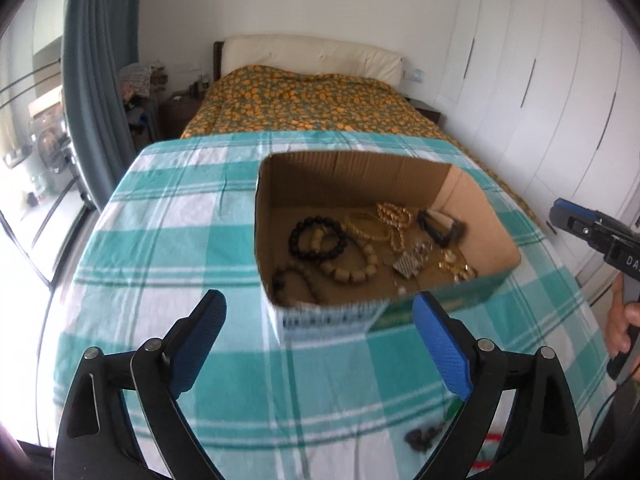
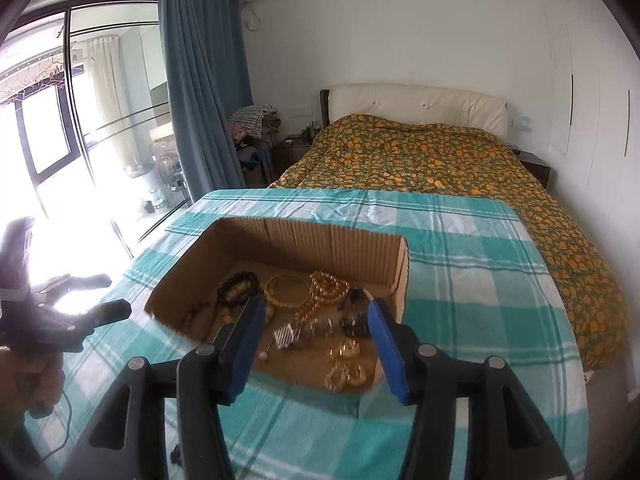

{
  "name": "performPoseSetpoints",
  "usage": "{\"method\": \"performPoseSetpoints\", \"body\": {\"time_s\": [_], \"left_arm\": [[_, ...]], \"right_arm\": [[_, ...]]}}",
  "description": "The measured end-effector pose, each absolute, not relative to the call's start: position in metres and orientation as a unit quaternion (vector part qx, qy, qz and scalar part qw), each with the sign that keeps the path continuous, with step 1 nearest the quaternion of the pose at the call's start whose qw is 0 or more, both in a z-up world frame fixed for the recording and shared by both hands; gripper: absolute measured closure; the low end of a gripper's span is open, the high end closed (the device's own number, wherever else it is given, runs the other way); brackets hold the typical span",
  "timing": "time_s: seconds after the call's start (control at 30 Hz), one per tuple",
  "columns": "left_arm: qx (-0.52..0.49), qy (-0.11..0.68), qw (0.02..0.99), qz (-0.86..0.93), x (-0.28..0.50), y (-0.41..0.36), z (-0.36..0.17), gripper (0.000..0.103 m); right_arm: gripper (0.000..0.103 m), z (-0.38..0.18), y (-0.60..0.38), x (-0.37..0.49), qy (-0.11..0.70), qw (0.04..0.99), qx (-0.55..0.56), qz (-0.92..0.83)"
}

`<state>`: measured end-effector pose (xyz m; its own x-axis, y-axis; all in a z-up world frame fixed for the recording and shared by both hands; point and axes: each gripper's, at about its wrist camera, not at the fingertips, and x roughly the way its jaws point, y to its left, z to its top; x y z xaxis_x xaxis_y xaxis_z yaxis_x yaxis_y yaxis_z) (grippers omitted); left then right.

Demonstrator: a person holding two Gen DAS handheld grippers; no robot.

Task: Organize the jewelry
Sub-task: 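Carry both bracelets into the cardboard box and open both tools, then move both tools back over the red bead strand and dark pendant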

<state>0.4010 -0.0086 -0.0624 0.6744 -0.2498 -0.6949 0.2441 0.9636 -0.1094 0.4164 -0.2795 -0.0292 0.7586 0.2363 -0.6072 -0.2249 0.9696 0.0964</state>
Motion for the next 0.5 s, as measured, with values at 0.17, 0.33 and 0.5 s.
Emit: {"method": "performPoseSetpoints", "body": {"time_s": [0.17, 0.33, 0.5], "left_arm": [[-0.021, 0.408, 0.905, -0.120, 0.328, 0.002, -0.100, 0.008], [-0.021, 0.412, 0.905, -0.106, 0.277, -0.004, -0.121, 0.008], [-0.038, 0.427, 0.897, -0.104, 0.250, -0.011, -0.142, 0.008]], "right_arm": [[0.047, -0.056, -0.280, 0.322, 0.336, 0.936, 0.007, 0.100], [0.047, -0.100, -0.278, 0.241, 0.362, 0.930, 0.025, 0.067], [0.047, -0.122, -0.272, 0.202, 0.377, 0.924, 0.016, 0.052]]}}
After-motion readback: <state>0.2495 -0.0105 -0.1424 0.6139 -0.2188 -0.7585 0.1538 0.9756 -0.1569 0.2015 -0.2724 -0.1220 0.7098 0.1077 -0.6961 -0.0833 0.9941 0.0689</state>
